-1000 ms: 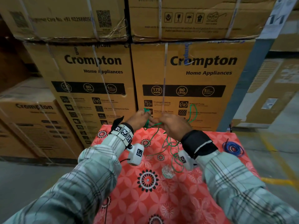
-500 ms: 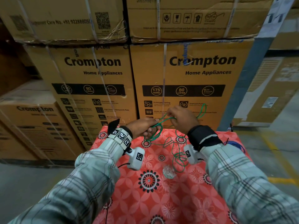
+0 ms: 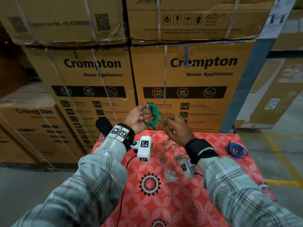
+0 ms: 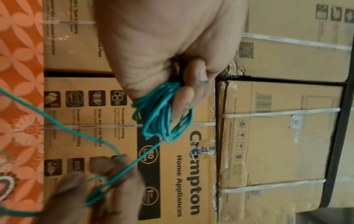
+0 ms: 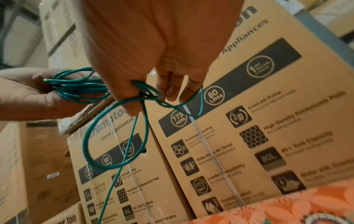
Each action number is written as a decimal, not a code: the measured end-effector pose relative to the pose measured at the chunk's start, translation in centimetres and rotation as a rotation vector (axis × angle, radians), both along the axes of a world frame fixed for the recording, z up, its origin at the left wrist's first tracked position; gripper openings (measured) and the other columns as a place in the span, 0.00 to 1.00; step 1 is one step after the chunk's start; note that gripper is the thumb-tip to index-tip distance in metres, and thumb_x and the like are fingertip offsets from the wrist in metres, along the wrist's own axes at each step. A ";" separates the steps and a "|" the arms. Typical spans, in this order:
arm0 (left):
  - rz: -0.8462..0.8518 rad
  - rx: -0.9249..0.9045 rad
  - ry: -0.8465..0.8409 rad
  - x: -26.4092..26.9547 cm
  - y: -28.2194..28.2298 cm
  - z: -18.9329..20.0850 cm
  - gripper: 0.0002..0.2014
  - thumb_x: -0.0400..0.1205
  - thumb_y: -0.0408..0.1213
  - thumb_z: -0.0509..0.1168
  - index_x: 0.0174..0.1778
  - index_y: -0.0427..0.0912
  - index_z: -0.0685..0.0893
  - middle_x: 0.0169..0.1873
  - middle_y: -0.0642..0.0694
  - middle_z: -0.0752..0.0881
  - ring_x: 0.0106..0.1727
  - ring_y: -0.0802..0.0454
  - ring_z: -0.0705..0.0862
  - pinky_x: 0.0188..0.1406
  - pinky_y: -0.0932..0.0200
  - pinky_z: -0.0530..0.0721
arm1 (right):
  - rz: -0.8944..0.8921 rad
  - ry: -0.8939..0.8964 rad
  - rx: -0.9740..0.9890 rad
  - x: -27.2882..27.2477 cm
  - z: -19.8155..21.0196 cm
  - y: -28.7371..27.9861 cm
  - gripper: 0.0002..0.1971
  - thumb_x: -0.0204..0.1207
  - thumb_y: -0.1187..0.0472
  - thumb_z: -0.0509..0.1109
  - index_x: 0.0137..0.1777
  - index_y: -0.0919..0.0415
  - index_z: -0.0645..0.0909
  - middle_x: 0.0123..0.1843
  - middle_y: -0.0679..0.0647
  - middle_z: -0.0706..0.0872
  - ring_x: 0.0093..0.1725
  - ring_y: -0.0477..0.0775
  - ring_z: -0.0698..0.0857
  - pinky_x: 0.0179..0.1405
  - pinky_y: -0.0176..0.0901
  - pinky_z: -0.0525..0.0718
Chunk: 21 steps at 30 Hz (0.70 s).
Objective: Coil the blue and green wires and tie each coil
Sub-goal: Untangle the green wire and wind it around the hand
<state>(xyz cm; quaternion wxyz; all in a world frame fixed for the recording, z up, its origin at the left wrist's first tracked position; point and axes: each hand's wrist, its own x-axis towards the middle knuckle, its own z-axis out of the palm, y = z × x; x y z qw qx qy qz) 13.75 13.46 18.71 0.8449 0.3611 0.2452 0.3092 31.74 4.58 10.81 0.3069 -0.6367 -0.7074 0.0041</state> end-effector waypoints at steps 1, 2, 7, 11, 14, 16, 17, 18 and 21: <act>0.039 -0.015 -0.046 0.0 0.3 0.5 0.18 0.90 0.45 0.48 0.36 0.45 0.72 0.12 0.55 0.64 0.11 0.62 0.61 0.13 0.67 0.65 | -0.010 0.032 -0.005 0.0 -0.4 0.0 0.14 0.75 0.50 0.62 0.49 0.58 0.83 0.57 0.57 0.80 0.61 0.59 0.76 0.59 0.50 0.73; 0.081 -0.025 -0.081 -0.2 0.6 1.0 0.18 0.90 0.45 0.48 0.35 0.45 0.72 0.12 0.54 0.64 0.11 0.62 0.62 0.13 0.67 0.65 | -0.028 0.054 -0.035 0.0 -0.9 -0.1 0.17 0.74 0.48 0.59 0.49 0.58 0.84 0.55 0.57 0.81 0.59 0.60 0.77 0.57 0.49 0.73; 0.238 -0.027 -0.121 0.2 1.1 2.1 0.17 0.90 0.41 0.49 0.36 0.43 0.72 0.12 0.54 0.66 0.12 0.61 0.63 0.16 0.67 0.66 | -0.118 0.003 -0.268 -0.2 -3.0 -0.1 0.28 0.71 0.43 0.51 0.57 0.57 0.85 0.58 0.60 0.81 0.62 0.63 0.76 0.60 0.49 0.72; 0.254 -0.040 -0.153 0.7 0.9 1.6 0.14 0.89 0.37 0.49 0.38 0.43 0.72 0.16 0.54 0.68 0.16 0.59 0.66 0.21 0.64 0.69 | -0.122 -0.039 -0.104 -0.8 -2.4 -0.1 0.20 0.66 0.61 0.57 0.55 0.57 0.84 0.58 0.58 0.81 0.59 0.63 0.76 0.55 0.52 0.77; 0.288 -0.023 -0.161 0.3 1.6 2.1 0.12 0.88 0.35 0.49 0.38 0.44 0.71 0.16 0.54 0.68 0.17 0.59 0.66 0.21 0.65 0.70 | -0.051 0.087 0.058 -1.1 -2.1 -0.5 0.17 0.69 0.68 0.58 0.55 0.60 0.82 0.50 0.57 0.85 0.52 0.61 0.80 0.51 0.51 0.77; 0.307 -0.022 -0.178 -0.1 2.3 2.5 0.13 0.88 0.33 0.49 0.38 0.44 0.70 0.16 0.54 0.68 0.16 0.59 0.66 0.19 0.65 0.70 | -0.061 0.066 0.059 -0.9 -2.9 -0.7 0.14 0.75 0.65 0.60 0.56 0.58 0.82 0.51 0.54 0.86 0.52 0.59 0.80 0.50 0.50 0.76; 0.313 -0.022 -0.185 -0.2 2.5 2.7 0.13 0.87 0.33 0.48 0.38 0.44 0.70 0.16 0.54 0.68 0.16 0.60 0.65 0.19 0.65 0.69 | -0.094 0.029 0.035 -0.7 -3.3 -0.8 0.13 0.77 0.62 0.60 0.58 0.56 0.82 0.52 0.52 0.86 0.53 0.58 0.80 0.50 0.49 0.75; 0.317 -0.021 -0.190 -0.4 2.5 2.9 0.12 0.87 0.33 0.48 0.38 0.44 0.70 0.16 0.54 0.68 0.16 0.60 0.65 0.19 0.66 0.69 | -0.127 -0.009 0.009 -0.4 -3.8 -0.9 0.14 0.79 0.58 0.60 0.60 0.55 0.82 0.52 0.51 0.87 0.52 0.58 0.80 0.49 0.49 0.73; 0.319 -0.009 -0.194 -0.2 2.1 2.7 0.12 0.88 0.34 0.49 0.39 0.43 0.71 0.16 0.55 0.69 0.16 0.60 0.66 0.19 0.66 0.69 | -0.177 0.022 -0.071 -0.4 -4.6 -1.0 0.17 0.80 0.51 0.55 0.57 0.55 0.83 0.50 0.53 0.88 0.49 0.62 0.81 0.44 0.51 0.75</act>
